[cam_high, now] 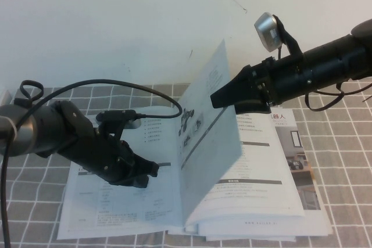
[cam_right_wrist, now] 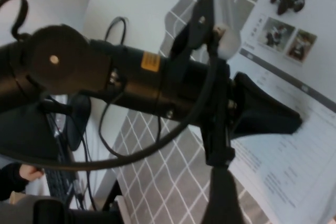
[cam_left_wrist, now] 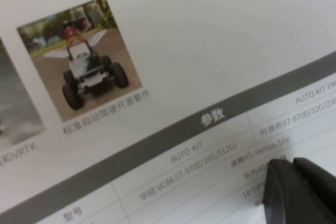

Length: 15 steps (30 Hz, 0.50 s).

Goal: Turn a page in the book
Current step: Open the closed book

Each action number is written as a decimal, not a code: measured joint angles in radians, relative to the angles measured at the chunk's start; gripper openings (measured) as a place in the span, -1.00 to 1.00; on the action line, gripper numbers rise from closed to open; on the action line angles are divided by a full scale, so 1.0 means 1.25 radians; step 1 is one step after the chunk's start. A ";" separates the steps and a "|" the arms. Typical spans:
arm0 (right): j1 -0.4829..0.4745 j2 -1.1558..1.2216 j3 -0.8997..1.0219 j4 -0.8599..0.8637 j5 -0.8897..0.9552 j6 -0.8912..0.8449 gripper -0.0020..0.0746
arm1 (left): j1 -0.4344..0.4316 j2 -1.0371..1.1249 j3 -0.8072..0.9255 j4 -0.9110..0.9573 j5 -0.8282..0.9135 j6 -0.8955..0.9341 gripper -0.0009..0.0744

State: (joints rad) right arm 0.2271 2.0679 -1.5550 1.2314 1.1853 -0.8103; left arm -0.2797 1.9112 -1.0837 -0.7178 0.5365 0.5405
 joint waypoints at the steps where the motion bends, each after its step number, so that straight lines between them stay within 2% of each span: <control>1: 0.000 0.000 0.000 0.009 0.000 -0.004 0.25 | 0.000 0.000 0.000 0.000 0.000 0.000 -0.99; 10: 0.000 0.000 0.000 0.045 0.000 -0.009 0.25 | -0.002 -0.012 0.002 -0.003 -0.011 0.000 -0.99; 15: 0.000 0.000 0.000 0.047 0.000 -0.010 0.25 | -0.002 -0.107 0.007 0.003 -0.013 0.000 -0.99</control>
State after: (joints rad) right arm 0.2271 2.0679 -1.5550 1.2903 1.1853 -0.8226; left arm -0.2816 1.7776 -1.0755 -0.7142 0.5197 0.5405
